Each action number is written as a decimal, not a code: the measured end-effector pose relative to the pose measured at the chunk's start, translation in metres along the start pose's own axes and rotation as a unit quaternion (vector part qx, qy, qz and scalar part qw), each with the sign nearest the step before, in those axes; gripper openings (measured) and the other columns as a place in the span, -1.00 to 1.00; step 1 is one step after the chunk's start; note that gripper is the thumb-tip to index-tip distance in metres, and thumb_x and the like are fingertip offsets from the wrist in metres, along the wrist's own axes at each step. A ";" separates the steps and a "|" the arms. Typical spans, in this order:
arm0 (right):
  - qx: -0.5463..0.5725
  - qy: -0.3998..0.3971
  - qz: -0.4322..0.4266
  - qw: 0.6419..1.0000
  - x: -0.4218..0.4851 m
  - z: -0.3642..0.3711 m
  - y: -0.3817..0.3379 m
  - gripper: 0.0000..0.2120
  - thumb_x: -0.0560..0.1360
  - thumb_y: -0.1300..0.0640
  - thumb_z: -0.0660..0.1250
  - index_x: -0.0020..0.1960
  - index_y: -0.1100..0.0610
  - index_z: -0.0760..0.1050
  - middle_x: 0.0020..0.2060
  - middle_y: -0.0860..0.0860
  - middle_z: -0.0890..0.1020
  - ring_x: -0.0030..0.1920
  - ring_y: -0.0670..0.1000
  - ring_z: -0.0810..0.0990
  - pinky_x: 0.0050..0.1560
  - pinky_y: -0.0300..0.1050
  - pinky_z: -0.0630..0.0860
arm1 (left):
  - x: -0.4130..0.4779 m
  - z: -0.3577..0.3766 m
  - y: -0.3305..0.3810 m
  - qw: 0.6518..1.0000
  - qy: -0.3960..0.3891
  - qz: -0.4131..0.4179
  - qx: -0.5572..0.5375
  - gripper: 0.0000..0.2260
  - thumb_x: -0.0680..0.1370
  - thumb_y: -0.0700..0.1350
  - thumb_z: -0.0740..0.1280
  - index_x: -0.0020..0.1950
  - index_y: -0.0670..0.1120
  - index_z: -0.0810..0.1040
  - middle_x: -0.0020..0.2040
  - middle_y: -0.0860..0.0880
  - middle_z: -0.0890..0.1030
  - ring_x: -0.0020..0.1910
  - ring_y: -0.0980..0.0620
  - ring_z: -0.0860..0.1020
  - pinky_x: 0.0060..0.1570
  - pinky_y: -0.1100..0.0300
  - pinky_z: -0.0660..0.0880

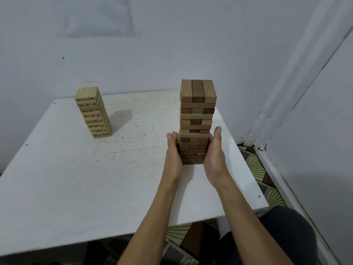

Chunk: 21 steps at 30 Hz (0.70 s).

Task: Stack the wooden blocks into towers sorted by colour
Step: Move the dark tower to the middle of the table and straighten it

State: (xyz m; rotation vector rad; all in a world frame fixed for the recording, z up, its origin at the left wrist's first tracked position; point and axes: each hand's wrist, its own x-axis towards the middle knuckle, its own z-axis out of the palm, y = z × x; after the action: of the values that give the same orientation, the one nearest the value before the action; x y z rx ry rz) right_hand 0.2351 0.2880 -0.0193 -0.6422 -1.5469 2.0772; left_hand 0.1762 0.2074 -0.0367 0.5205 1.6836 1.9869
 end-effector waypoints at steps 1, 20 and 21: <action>0.000 0.003 0.000 1.000 0.001 0.000 0.002 -0.38 0.64 -0.25 -0.22 0.27 -0.02 0.53 0.09 -0.07 0.70 0.18 -0.13 0.62 0.20 -0.13 0.48 | 0.000 0.000 -0.001 1.000 0.001 -0.001 -0.003 -0.38 0.61 0.30 -0.19 0.18 0.01 0.55 0.15 -0.01 0.65 0.23 0.05 0.56 0.36 -0.06 0.40; -0.019 -0.016 0.008 1.000 0.002 0.002 0.010 -0.46 0.62 -0.27 -0.19 0.15 -0.23 0.57 0.08 -0.24 0.67 0.16 -0.27 0.58 0.21 -0.22 0.42 | -0.003 0.003 0.002 0.998 -0.016 -0.014 0.057 -0.41 0.61 0.22 -0.21 0.32 0.08 0.50 0.12 0.20 0.59 0.08 0.46 0.51 -0.01 0.59 0.38; -0.018 -0.016 0.008 1.000 0.002 0.002 0.010 -0.46 0.62 -0.27 -0.19 0.17 -0.21 0.55 0.09 -0.23 0.67 0.16 -0.26 0.58 0.21 -0.22 0.42 | -0.004 0.003 0.003 0.998 -0.016 -0.014 0.059 -0.42 0.61 0.22 -0.22 0.33 0.08 0.49 0.12 0.21 0.59 0.07 0.47 0.51 -0.01 0.59 0.38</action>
State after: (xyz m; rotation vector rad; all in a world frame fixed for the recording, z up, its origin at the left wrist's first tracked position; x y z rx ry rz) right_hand 0.2316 0.2849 -0.0283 -0.6386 -1.6063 2.0848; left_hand 0.1809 0.2072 -0.0333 0.5630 1.7877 1.8579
